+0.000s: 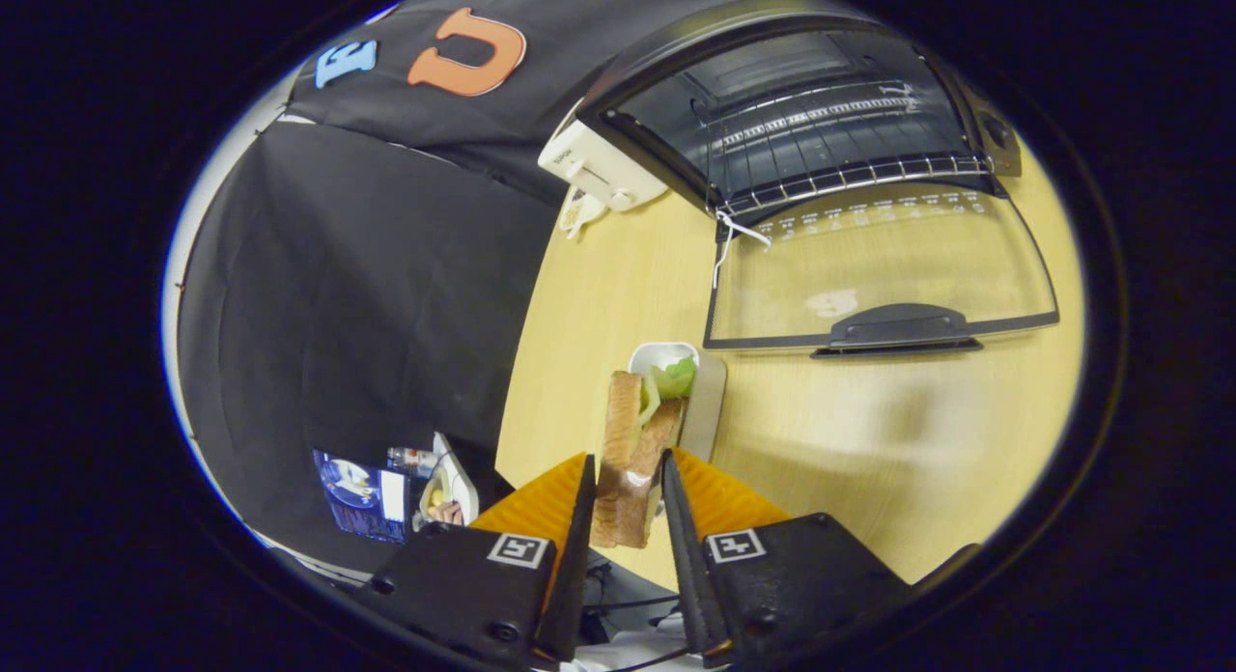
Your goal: Open the toaster oven, put the food inside, and close the toaster oven door.
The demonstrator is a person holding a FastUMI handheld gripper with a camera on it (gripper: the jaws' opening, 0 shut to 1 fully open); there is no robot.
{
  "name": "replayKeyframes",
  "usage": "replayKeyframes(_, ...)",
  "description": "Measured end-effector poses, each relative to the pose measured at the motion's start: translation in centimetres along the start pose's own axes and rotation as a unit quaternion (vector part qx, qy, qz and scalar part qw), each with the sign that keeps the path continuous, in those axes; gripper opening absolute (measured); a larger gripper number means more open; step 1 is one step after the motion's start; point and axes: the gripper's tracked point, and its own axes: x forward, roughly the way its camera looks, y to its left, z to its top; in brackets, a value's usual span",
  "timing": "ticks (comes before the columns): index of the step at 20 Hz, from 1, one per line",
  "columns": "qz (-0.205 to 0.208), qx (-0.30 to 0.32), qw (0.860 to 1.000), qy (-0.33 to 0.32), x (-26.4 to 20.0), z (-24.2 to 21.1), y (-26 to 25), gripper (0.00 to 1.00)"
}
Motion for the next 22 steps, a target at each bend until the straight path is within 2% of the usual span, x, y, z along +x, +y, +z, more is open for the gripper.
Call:
replayKeyframes(16, 0.006, 0.03, 0.999, 0.03, 1.2, -1.0, -1.3, 0.45)
replayKeyframes(20, 0.01, 0.019, 1.0, 0.013, 0.6, -0.8, -0.9, 0.37)
replayKeyframes(22, 0.028, 0.015, 0.999, 0.001, -0.2, -0.5, 0.0, 0.36)
